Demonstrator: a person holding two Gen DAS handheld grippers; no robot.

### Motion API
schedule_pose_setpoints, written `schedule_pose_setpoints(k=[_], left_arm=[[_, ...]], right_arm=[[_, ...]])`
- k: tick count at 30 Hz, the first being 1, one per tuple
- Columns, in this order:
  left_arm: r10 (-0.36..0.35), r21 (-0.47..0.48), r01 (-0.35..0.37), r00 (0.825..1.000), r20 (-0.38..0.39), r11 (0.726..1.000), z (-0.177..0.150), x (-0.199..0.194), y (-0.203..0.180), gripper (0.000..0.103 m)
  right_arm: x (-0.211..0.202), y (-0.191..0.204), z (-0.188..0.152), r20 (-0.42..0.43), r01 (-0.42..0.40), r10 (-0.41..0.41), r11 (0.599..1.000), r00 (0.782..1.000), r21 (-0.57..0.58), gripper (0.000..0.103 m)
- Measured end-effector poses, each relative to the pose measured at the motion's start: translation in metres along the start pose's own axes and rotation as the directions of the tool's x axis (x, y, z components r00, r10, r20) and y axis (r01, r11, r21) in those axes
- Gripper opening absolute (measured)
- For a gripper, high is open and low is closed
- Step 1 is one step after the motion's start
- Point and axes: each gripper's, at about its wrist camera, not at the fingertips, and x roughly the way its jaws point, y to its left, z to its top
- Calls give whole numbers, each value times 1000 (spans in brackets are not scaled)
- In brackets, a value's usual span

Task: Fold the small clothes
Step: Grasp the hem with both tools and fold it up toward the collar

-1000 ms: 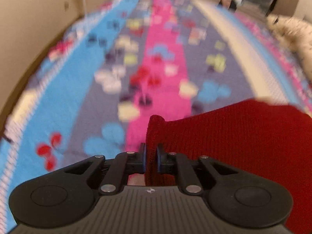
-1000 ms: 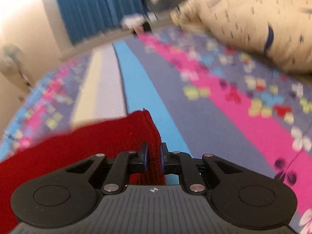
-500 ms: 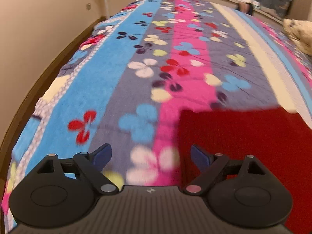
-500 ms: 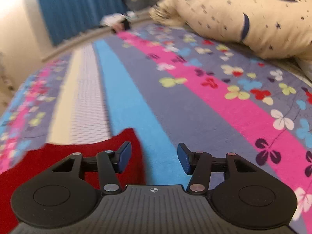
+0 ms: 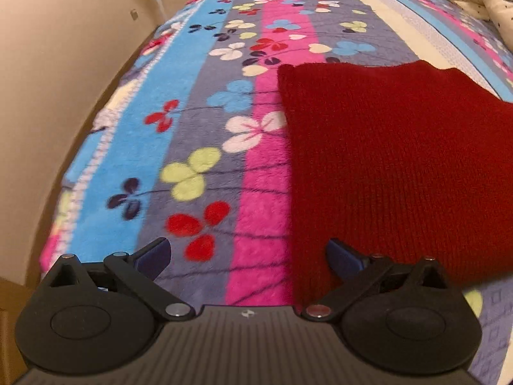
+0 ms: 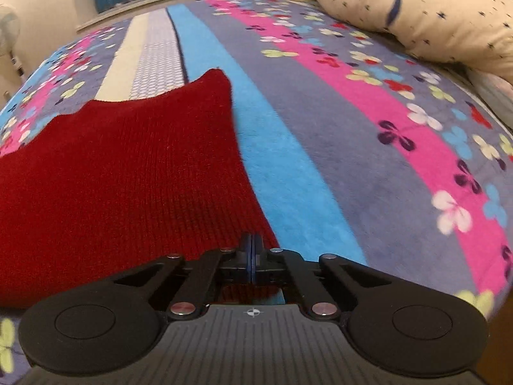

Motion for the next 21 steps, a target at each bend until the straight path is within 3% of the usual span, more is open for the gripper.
schedule_pose_setpoints(k=[2,6,9,12,21], left_arm=[[9,13,-9,1000,6,1000,-8,-19,2,103],[-37,-22,36,999,-20,999,-34,-83,-1,103],[-70,-42,67,995,-66,997,-60,-133,-14,103],[-102,-52,100,994,-39,994,-87,-174,-27,103],[-122,-32,122,992,22,992,-141,-236,-50,103]], right_arm=[[-25,-5,-4,0,-11,11,1000,1000,29,21],[-114,3,-21,133,-122,123,992,983,-15,70],[-175,15,-45,181,-222,236,971,955,-93,86],[-216,29,-73,204,-276,303,949,931,-150,92],[-274,50,-132,215,-298,344,929,914,-217,92]])
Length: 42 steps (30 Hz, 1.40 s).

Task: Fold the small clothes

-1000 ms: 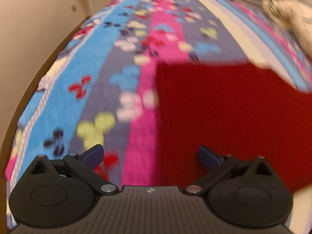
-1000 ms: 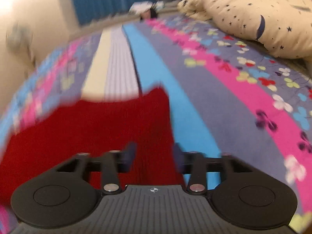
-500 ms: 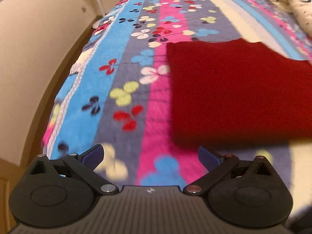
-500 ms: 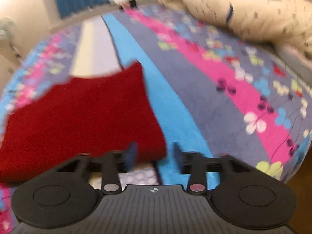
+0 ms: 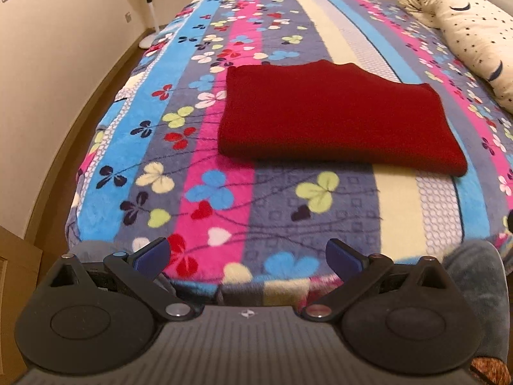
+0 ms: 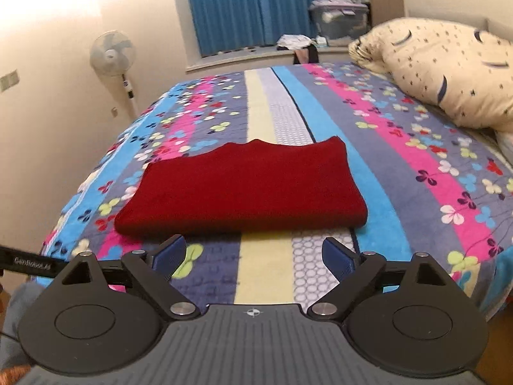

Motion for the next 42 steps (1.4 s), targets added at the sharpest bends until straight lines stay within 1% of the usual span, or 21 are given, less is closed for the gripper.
schedule_pose_setpoints(k=[6,11,14,20,42], left_arm=[[-7,20,7,999,37,1000,-17,-16,-6,103],[-10,55,5,997,79,998,-21,-30,-11,103],[-11,57,6,996,89,998,-21,-33,-10,103],[-17,53,13,997,74,998,-20,-29,-9,103],[-1,57,-1,999,32,998,-12,-9,-6,103]], right_arm=[[-24,9,-7,37,-5,6,1000,999,-27,93],[-30,12,-7,50,-6,7,999,999,-34,93],[-32,14,-7,57,-8,11,999,998,-47,93],[-30,14,-7,53,-9,12,998,999,-57,93],[-2,21,-4,-18,-15,13,997,1000,-71,93]])
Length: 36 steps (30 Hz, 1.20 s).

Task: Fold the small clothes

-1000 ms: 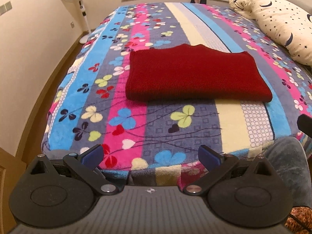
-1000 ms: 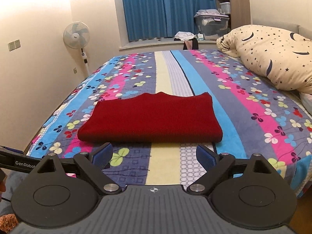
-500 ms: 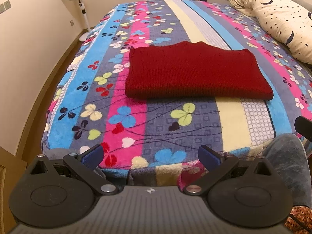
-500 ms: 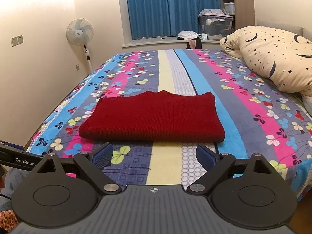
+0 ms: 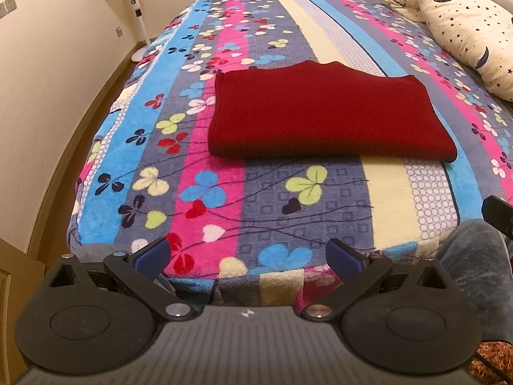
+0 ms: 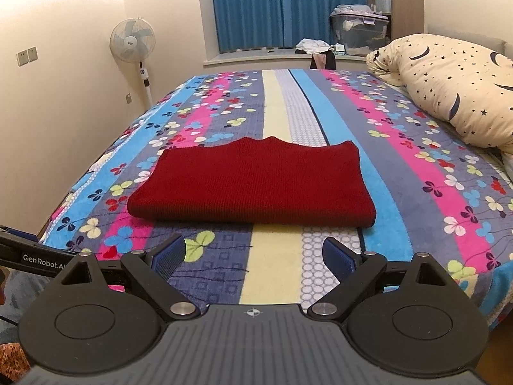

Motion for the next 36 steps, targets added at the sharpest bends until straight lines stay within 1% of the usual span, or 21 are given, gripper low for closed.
schedule_pose_setpoints(k=[6,13,16,19,21,22,25,28,29,31,33,34,35,36], left_arm=[[2,-3,-2,1000,-23,1000,3,10,2,103],[4,-6,-5,998,-61,1000,10,27,3,103],[9,0,-9,997,-77,1000,14,36,3,103],[7,-27,-9,995,-98,1000,21,48,9,103],[-5,-71,-3,994,-110,997,29,61,21,103],[-3,-90,-7,994,-111,996,34,67,26,103],[42,-125,-56,993,-113,991,47,87,43,103],[67,-157,-84,992,-110,984,61,107,60,103],[74,-172,-92,992,-107,981,65,115,66,103],[93,-212,-116,989,-118,970,73,138,80,103],[111,-261,-145,984,-141,955,77,161,93,103],[119,-286,-163,979,-166,944,80,173,101,103],[122,-302,-170,978,-172,938,81,181,106,103],[127,-313,-176,977,-171,933,82,191,112,103]], right_arm=[[9,1,1,-19,4,-5,1000,1000,-2,93],[26,-7,2,-50,19,-17,999,999,45,93],[39,-19,4,-67,9,-2,993,998,119,93],[60,-45,8,-70,8,11,964,997,267,93],[78,-70,9,-56,10,13,923,998,386,93],[89,-85,11,-50,18,5,895,999,446,93],[126,-122,13,-38,29,-8,808,999,588,93],[169,-159,9,-38,46,-27,691,999,721,93],[187,-172,7,-41,50,-29,646,999,762,93],[218,-191,1,-69,73,-30,579,997,812,92],[248,-209,-6,-125,128,-41,526,991,841,76],[259,-217,-13,-142,149,-50,484,989,863,75],[267,-222,-20,-148,153,-46,441,988,884,75],[275,-228,-30,-140,144,-38,378,989,915,76]])
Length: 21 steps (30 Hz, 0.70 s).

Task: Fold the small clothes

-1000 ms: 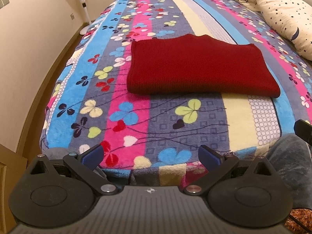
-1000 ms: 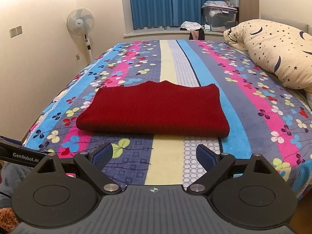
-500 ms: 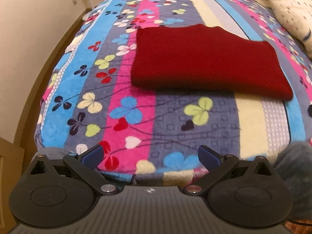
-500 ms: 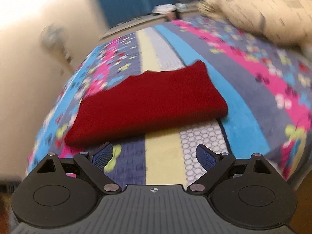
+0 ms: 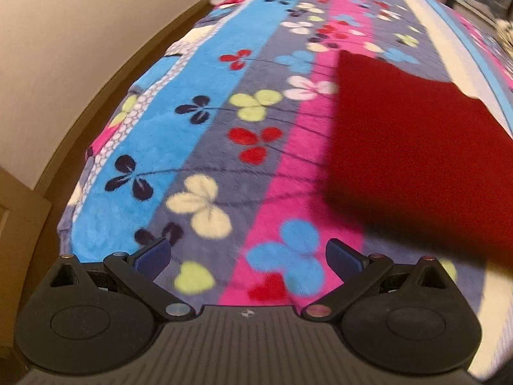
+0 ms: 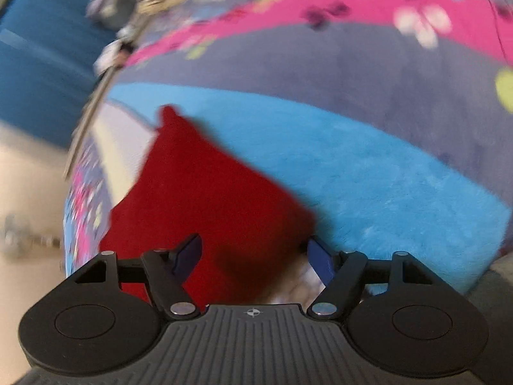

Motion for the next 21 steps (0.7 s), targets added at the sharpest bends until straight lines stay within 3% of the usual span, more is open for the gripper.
schedule_pose_setpoints(k=[2,3,4,6,7,10,15,17,18,20,21], left_arm=[[16,-4,-16,1000,-5,1000,6,16,4,103],[19,-3,-19,1000,-8,1000,9,24,5,103],[25,-5,-25,1000,-16,1000,11,31,5,103],[34,-13,-34,999,-28,999,16,42,7,103],[38,-16,-38,999,-30,999,18,47,7,103],[60,-13,-60,997,-39,998,23,59,5,103],[34,-18,-36,993,-114,999,22,82,4,103],[8,-25,-11,995,-102,1000,21,85,6,103],[-5,-25,3,996,-93,1000,22,85,8,103],[-33,-37,30,995,-95,999,24,85,12,103],[-52,-47,48,994,-98,998,25,84,16,103]], right_arm=[[4,-6,-2,22,-44,43,997,999,55,79],[5,-3,-2,11,-77,76,996,997,45,43],[7,0,0,-35,-133,134,991,990,26,14],[-4,12,3,-15,-199,199,980,980,-11,16],[-7,19,3,-11,-191,191,980,982,-48,16],[4,30,-1,-17,-40,38,990,999,-138,16],[10,63,-12,42,163,-158,965,987,-204,16],[-1,110,-30,146,251,-211,897,967,-363,16],[-9,140,-46,218,271,-187,837,958,-475,16],[-25,196,-89,319,286,-78,674,944,-681,16],[-31,224,-121,344,284,2,562,939,-777,15]])
